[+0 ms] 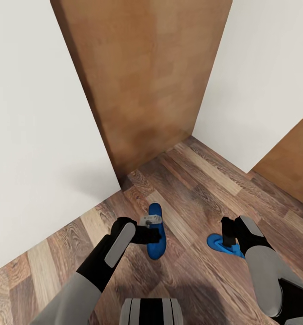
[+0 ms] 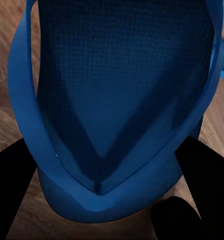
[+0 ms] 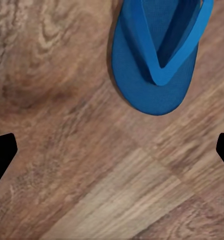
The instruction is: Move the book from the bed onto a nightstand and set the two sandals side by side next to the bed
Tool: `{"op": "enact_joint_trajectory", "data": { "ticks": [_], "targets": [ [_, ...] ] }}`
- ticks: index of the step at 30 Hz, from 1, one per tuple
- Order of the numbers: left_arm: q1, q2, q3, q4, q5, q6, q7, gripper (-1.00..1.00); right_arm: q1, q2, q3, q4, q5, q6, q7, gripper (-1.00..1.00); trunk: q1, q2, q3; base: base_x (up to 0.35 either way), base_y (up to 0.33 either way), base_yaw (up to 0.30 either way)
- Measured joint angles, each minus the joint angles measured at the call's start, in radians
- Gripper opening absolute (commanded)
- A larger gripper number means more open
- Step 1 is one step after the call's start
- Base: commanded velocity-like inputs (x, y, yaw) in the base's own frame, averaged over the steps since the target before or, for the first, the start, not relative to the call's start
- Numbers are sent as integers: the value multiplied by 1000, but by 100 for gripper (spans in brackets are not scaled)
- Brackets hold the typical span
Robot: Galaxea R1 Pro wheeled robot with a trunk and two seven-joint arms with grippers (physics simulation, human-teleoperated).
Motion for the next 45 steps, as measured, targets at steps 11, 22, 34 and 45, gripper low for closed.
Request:
{"op": "enact_joint_trajectory", "data": {
  "ticks": [11, 22, 34, 45],
  "targets": [
    [-2, 1, 1, 6, 10, 0, 0, -100, -7, -1, 2, 0, 3, -4, 0, 100, 5, -3, -43, 0, 0, 0],
    [-2, 2, 0, 12, 10, 0, 1, -100, -8, -12, 2, 1, 3, -5, 0, 100, 10, -5, -85, 0, 0, 0],
    [0, 3, -4, 6, 15, 1, -2, -100, -8, -27, 2, 1, 2, -5, 1, 100, 13, -7, -112, 2, 0, 0],
    [2, 7, -59, 12, 8, -5, -1, -100, -8, -28, 2, 1, 2, -5, 1, 100, 13, -7, -112, 166, 0, 0]
  ]
}}
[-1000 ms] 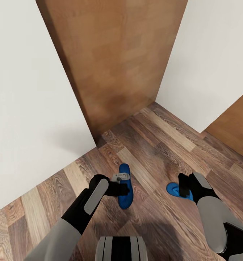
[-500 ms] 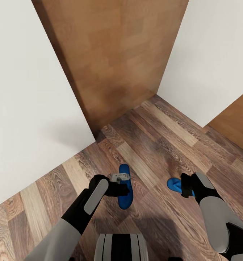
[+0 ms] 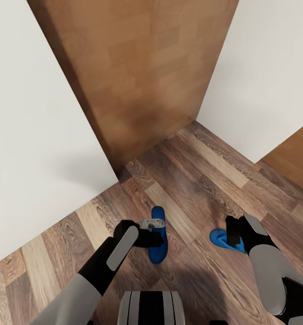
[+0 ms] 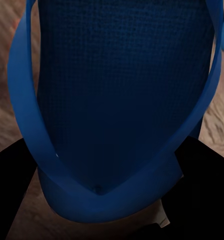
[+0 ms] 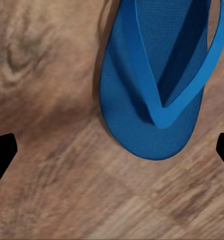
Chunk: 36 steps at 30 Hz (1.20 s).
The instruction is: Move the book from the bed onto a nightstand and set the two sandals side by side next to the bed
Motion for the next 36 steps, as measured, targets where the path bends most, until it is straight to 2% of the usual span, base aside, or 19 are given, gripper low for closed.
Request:
{"op": "enact_joint_trajectory", "data": {
  "ticks": [13, 15, 16, 19, 23, 24, 25, 26, 29, 33, 36],
  "targets": [
    [-5, -4, -11, -23, 3, -1, 2, -100, 0, -1, 0, 0, 0, 0, -1, 100, 0, 0, 0, 24, 0, 0],
    [-15, -5, -11, -60, 6, 5, 13, -100, 0, -1, 0, -1, 0, 0, -1, 100, 0, 0, 0, 3, 0, 0],
    [-25, -5, -9, -122, 1, 14, 40, -100, 0, -1, 0, -1, 0, 1, -2, 100, 0, 0, 0, 2, 0, 0],
    [-48, -4, -6, -204, 40, 25, 88, -100, 0, -1, 1, -1, 0, 2, -2, 100, 0, 0, 0, 1, 0, 0],
    [-84, -1, -5, -258, 119, 34, 150, -100, 0, -1, 1, -1, 0, 3, -2, 100, 0, 0, 0, 0, 0, 0],
    [-99, 0, -6, -275, 159, 36, 191, -100, 0, -2, 1, -1, 0, 5, -3, 100, 0, 0, 0, 0, 0, 0],
    [-107, 1, -7, -283, 184, 37, 213, -100, 0, -3, 1, -1, 0, 6, -3, 100, 0, 0, 0, 0, 0, 0],
    [-114, 2, -8, -301, 231, 38, 253, -100, 1, -4, 1, -1, 0, 7, -3, 100, 0, 0, 0, 0, 0, 0],
    [-119, 4, -8, -328, 299, 40, 333, -100, 1, -8, 1, -1, 0, 9, -3, 100, 2, -1, -11, 0, 0, 0],
    [-121, 3, -6, -345, 340, 39, 387, -100, 1, -19, 1, -1, -1, 12, -2, 100, 3, -2, -27, 0, 0, 0],
    [-122, 2, -4, -348, 350, 38, 401, -100, 2, -22, 1, -1, -1, 13, -2, 100, 5, -2, -39, 0, 0, 0]
  ]
}}
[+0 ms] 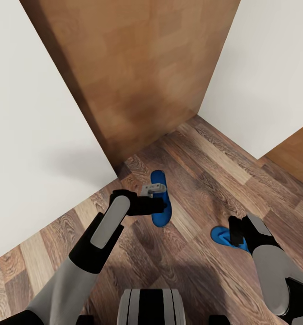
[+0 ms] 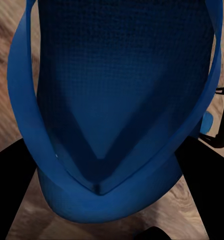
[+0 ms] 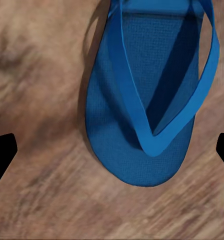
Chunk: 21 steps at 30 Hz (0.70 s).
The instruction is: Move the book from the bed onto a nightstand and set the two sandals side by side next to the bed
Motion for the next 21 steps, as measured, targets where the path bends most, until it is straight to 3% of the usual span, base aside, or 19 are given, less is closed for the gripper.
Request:
{"op": "enact_joint_trajectory", "data": {
  "ticks": [5, 14, 21],
  "targets": [
    [0, 1, 2, 5, 8, 2, 11, -100, 0, -4, 0, -1, 0, 1, 0, 100, 2, -1, -19, 0, 0, 0],
    [0, 3, -2, 7, 11, 1, 13, -100, 0, -5, 0, -1, 0, 1, 0, 100, 2, -1, -19, 0, 0, 0],
    [3, 2, -5, 10, 9, 2, 15, -100, 0, -6, 0, -1, 0, 1, 0, 100, 5, -3, -46, 0, 0, 0]
  ]
}}
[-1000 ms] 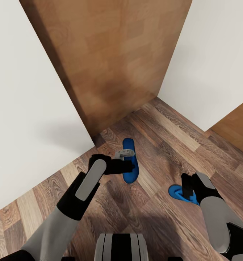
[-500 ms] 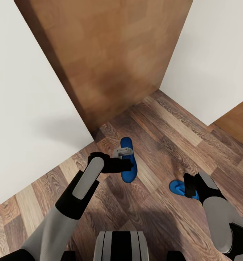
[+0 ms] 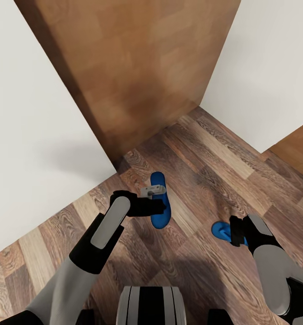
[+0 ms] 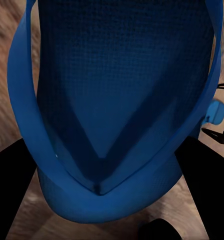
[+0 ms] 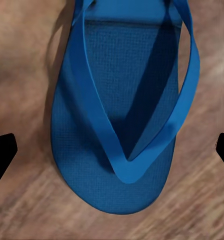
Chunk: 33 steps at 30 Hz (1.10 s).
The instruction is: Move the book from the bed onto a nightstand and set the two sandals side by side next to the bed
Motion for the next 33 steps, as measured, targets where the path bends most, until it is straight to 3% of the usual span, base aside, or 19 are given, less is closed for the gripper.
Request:
{"op": "enact_joint_trajectory", "data": {
  "ticks": [20, 33],
  "targets": [
    [11, 0, -8, 15, -12, 1, 8, -100, 0, -4, 0, 0, -7, -7, 11, 100, 0, 0, -4, 0, 0, 0],
    [26, 0, -49, 6, -8, -9, 40, -100, 1, -2, -1, 0, -11, -14, 15, 100, 0, 0, -4, 0, 0, 0]
  ]
}}
